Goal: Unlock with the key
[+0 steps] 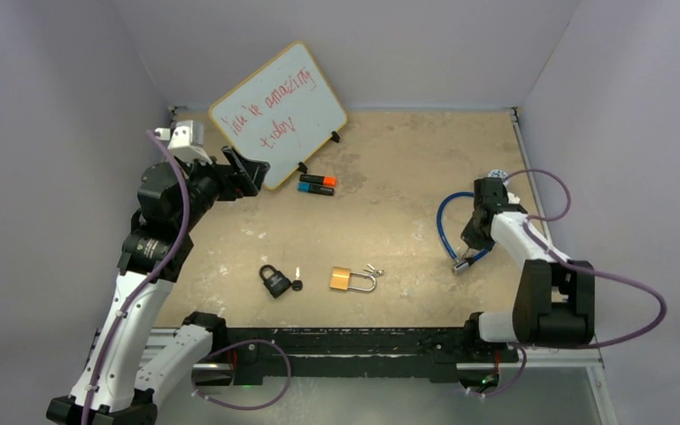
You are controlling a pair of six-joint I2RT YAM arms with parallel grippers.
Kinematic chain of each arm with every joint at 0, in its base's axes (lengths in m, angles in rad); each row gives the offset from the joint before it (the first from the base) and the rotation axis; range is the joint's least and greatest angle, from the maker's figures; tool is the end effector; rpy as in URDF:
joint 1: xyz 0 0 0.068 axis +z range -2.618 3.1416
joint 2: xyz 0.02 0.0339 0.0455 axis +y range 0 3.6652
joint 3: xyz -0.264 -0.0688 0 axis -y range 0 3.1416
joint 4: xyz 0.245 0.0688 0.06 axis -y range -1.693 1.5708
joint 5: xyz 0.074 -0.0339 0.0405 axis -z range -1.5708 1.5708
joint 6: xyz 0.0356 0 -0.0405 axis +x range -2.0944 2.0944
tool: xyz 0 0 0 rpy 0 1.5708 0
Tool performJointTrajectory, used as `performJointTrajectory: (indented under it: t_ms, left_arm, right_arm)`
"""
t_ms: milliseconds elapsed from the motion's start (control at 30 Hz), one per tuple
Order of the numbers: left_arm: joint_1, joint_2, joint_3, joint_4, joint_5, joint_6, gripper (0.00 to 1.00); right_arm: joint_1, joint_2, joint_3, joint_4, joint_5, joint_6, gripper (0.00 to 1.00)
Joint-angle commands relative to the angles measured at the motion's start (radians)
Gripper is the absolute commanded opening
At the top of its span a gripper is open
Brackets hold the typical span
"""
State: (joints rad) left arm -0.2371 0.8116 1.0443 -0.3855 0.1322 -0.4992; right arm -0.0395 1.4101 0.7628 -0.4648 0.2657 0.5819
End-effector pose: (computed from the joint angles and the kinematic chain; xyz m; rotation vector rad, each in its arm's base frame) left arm 0.1650 -0.0447 0.4032 -0.1312 1.7623 -0.6536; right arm 0.2568 -0.0195 0.1771 0.8808 2.4750 -0.1739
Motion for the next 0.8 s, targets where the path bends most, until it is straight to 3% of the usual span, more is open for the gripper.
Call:
performJointTrajectory:
  t_ms: [0, 333, 433, 600, 767]
  left_arm:
    - [-0.005, 0.007, -0.009, 0.010, 0.018, -0.020, 0.90]
    - [-0.005, 0.057, -0.023, 0.065, 0.118, -0.075, 0.92]
    - [-0.005, 0.088, -0.033, 0.144, 0.261, -0.086, 0.99]
    - [-0.008, 0.090, -0.118, 0.388, 0.494, -0.187, 0.98]
    - [-0.047, 0.116, -0.125, 0.509, 0.583, -0.259, 0.98]
  right_arm:
    - [-0.002, -0.129, 0.031, -0.013, 0.017, -0.020, 0.00]
    - [0.071, -0.387, 0.148, 0.109, -0.261, -0.097, 0.00]
    - [0.152, -0.438, 0.194, 0.187, -0.349, -0.069, 0.00]
    - [0.306, -0.464, 0.240, 0.388, -0.462, 0.002, 0.00]
    - [0.399, -0.422, 0.267, 0.625, -0.619, 0.136, 0.00]
